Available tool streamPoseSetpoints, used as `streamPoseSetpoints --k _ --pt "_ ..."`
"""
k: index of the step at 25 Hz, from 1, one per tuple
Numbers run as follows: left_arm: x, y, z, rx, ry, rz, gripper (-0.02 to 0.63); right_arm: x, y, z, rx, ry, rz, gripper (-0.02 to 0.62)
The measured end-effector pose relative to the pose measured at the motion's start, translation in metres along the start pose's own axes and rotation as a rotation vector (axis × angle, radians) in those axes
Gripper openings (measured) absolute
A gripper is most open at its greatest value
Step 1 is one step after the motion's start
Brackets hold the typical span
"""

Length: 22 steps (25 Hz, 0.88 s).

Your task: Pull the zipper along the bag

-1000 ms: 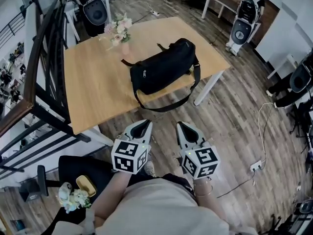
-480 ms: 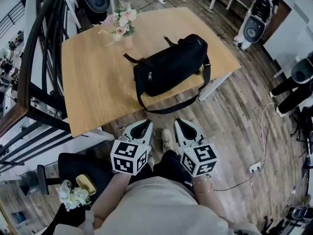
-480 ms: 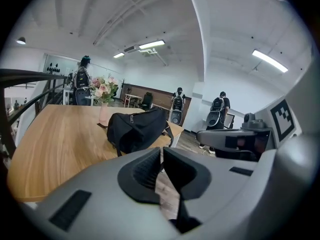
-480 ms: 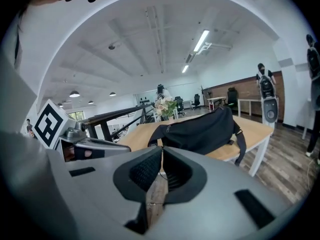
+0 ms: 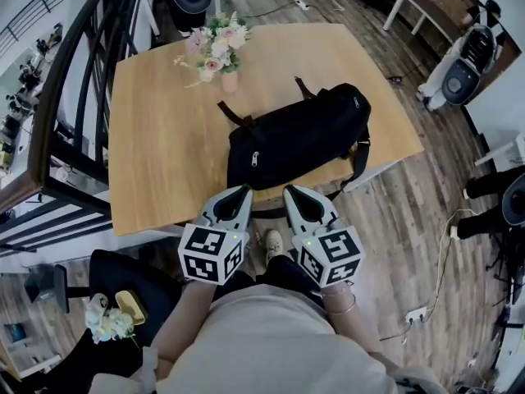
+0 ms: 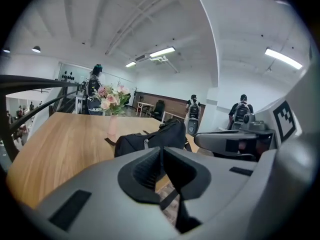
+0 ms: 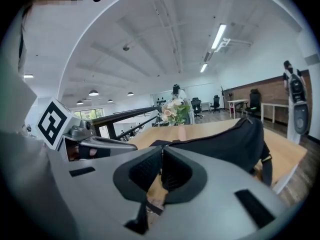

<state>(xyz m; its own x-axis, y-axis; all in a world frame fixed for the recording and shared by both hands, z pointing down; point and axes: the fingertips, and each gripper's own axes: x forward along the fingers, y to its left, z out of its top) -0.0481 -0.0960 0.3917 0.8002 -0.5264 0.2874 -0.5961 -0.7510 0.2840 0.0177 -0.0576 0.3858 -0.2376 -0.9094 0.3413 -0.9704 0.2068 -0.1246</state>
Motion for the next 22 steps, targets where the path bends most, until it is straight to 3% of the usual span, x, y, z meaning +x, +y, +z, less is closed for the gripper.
streamPoseSetpoints --k 11,22 --pt "0.064 0.027 0.023 -0.050 -0.025 0.175 0.031 0.048 -0.069 0.022 -0.045 0.034 0.129 -0.003" --pt "0.078 0.039 0.024 -0.071 -0.027 0.305 0.031 0.067 -0.090 0.019 -0.054 0.068 0.245 -0.005"
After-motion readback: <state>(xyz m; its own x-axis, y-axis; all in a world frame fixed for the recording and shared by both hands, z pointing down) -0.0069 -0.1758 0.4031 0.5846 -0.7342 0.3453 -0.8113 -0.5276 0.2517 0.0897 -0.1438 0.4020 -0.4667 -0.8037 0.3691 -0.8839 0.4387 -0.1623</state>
